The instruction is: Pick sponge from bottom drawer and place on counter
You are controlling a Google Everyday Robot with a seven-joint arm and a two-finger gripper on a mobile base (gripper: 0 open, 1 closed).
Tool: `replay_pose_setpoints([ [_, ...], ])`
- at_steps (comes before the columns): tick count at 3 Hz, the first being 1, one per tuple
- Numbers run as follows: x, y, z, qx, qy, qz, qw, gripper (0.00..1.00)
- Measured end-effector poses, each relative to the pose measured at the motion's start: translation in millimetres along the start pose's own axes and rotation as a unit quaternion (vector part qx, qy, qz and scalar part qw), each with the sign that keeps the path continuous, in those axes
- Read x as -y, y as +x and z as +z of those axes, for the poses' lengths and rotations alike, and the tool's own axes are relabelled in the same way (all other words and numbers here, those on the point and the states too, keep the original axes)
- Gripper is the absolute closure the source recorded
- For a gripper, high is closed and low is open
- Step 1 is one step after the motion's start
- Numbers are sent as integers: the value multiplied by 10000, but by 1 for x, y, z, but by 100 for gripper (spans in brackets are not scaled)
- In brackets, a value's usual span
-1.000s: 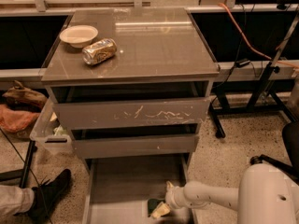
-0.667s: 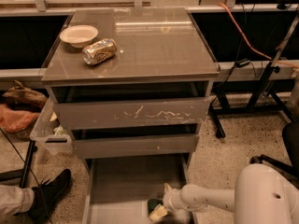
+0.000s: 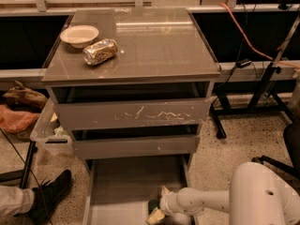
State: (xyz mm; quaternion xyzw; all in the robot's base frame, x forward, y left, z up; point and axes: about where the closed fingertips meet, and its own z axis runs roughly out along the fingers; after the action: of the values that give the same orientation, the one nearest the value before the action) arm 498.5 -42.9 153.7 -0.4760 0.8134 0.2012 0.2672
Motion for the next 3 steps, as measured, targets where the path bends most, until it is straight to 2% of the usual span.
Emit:
replay_pose_setpoints([
  [1,13,15,13,-87,30,-33,10000,0],
  [2,13,31,25,-93,-133,-25,9999,0],
  [3,11,34,28,-77,-117,-52,9999,0],
])
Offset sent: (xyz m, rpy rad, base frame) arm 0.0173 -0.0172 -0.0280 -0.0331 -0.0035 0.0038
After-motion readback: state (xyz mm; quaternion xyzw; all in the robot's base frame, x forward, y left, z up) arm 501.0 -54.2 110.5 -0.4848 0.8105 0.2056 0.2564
